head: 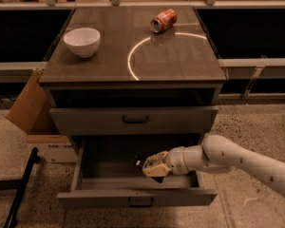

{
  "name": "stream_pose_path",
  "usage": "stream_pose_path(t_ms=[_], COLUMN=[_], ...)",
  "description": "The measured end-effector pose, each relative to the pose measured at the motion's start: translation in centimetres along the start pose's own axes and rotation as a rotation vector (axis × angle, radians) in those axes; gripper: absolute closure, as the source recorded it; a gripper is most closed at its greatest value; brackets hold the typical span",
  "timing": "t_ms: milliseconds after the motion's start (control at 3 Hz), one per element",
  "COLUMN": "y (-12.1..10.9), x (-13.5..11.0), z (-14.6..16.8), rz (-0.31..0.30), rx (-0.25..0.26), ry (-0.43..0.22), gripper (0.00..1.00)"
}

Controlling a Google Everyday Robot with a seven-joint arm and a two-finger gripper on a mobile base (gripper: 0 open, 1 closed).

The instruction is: Place rxbar chocolate into middle drawer

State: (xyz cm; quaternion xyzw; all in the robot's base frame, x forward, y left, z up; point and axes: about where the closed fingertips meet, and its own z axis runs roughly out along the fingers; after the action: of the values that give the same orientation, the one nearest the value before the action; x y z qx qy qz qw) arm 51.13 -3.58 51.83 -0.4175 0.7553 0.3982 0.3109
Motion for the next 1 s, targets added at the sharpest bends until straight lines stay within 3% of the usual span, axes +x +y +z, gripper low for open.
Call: stream_pose_path(t_ms=[1000], y=[-5.1], x=[2.0], z=[3.6], rz=[0.060], rx=[-0.002], ry=[-0.019], gripper=[0.30])
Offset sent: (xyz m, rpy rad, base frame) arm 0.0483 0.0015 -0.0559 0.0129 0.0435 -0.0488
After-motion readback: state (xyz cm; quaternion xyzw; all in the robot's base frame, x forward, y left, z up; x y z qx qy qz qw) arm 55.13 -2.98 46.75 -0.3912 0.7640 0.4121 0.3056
